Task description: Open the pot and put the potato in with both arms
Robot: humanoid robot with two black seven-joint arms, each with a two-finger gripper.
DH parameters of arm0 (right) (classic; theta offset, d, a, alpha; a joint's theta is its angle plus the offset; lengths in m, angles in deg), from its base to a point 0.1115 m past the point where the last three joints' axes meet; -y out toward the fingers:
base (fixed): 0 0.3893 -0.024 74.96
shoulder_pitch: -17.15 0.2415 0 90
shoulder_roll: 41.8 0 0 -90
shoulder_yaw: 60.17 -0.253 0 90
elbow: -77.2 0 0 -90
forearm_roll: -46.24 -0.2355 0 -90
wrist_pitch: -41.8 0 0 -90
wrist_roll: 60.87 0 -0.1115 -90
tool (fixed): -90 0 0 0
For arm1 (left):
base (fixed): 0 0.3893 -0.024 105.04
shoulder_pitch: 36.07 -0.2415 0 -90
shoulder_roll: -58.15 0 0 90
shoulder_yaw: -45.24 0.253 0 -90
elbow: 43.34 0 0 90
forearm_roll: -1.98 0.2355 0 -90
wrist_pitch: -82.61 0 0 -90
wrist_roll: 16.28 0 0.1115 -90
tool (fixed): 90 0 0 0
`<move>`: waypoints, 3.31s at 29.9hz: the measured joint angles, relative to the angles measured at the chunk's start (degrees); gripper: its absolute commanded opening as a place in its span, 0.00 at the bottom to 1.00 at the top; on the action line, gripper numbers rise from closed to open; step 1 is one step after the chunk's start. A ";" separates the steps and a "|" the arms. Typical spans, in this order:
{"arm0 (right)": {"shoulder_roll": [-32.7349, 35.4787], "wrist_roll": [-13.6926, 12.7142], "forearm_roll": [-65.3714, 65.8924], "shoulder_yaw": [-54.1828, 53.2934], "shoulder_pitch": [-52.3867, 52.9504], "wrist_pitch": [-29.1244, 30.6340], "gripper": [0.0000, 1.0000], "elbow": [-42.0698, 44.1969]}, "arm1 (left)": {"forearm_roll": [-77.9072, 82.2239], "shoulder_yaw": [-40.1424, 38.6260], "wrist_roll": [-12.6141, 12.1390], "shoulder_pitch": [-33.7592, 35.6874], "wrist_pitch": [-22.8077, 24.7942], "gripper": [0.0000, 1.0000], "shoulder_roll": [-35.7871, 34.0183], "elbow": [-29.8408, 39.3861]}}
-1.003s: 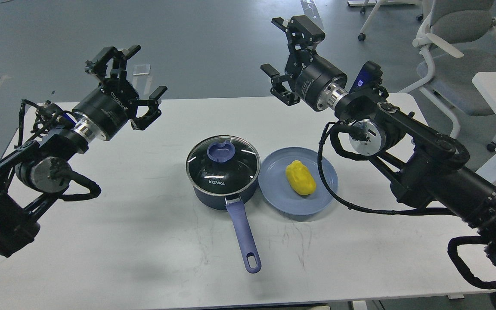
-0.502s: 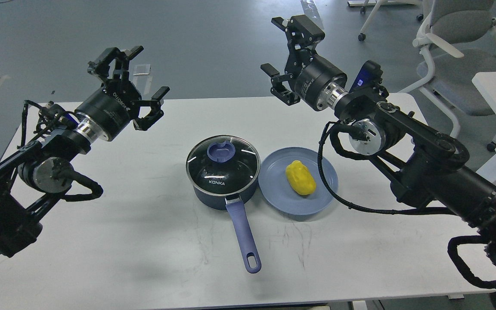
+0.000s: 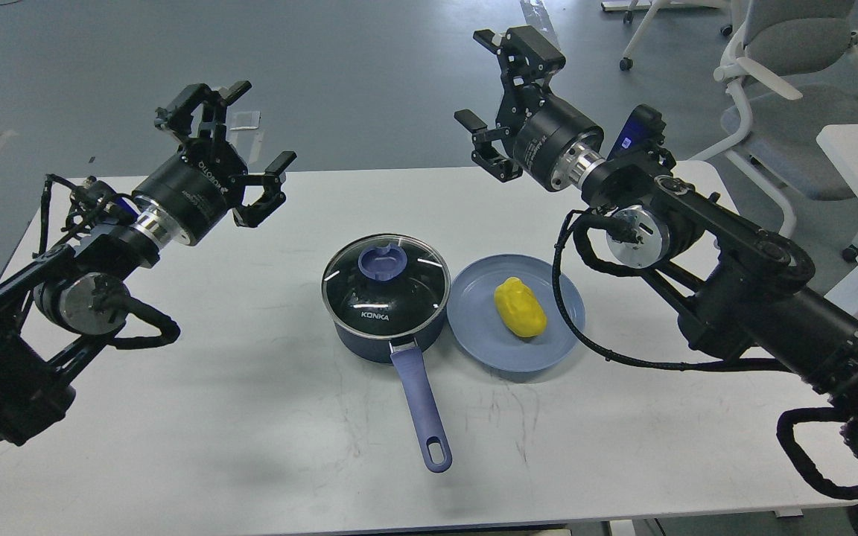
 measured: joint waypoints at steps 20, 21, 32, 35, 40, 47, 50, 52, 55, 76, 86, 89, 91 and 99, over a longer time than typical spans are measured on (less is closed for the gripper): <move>4.30 0.41 -0.19 -4.64 -1.73 -0.35 1.00 1.69 | 40.54 0.84 0.52 0.75 -15.95 0.98 -0.87 10.37; 4.47 0.43 -0.22 -5.35 -2.08 -0.36 1.00 1.95 | 46.83 1.46 0.48 0.75 -17.84 0.98 -0.82 11.36; 7.54 0.43 -0.31 -10.47 -5.11 -0.95 1.00 2.40 | 98.84 13.30 1.70 0.47 -29.62 0.98 0.01 11.36; 8.46 0.43 -0.35 -11.00 -6.02 -0.96 1.00 2.40 | 105.58 14.03 2.36 0.08 -29.95 0.98 1.27 10.05; 9.66 0.43 -0.39 -11.61 -6.62 -1.01 1.00 2.39 | 110.40 16.97 2.53 0.23 -29.78 0.98 2.52 5.60; 10.02 0.43 -0.37 -11.85 -6.77 -1.30 1.00 2.37 | 111.38 18.05 3.11 0.07 -29.67 0.98 4.15 1.65; 10.02 0.43 -0.36 -11.85 -6.77 -1.31 1.00 2.38 | 111.38 18.08 3.35 -0.43 -29.67 0.98 4.59 0.43; 10.02 0.43 -0.35 -11.81 -6.77 -1.31 1.00 2.44 | 111.38 18.09 3.45 -0.58 -29.67 0.98 4.98 -0.47; 10.02 0.43 -0.35 -11.77 -6.77 -1.31 1.00 2.69 | 111.42 18.19 3.51 -0.68 -29.67 0.98 5.44 -0.99; 11.20 0.40 -0.36 -11.93 -6.68 -1.75 1.00 2.97 | 111.54 19.34 3.47 0.44 -32.50 0.98 8.30 -4.09; 11.71 0.42 -0.38 -11.93 -6.84 -1.76 1.00 2.90 | 111.67 19.83 3.52 0.43 -33.20 0.98 8.68 -4.21; 11.86 0.42 -0.41 -11.93 -6.87 -1.80 1.00 2.90 | 111.70 20.05 3.51 0.14 -33.20 0.98 8.88 -4.46; 11.97 0.43 -0.41 -11.93 -7.04 -1.81 1.00 2.89 | 111.70 20.12 3.52 0.10 -33.20 0.98 9.38 -4.97; 12.07 0.43 -0.45 -11.94 -7.64 -1.75 1.00 2.89 | 111.20 20.08 3.51 0.27 -33.20 0.98 11.00 -8.10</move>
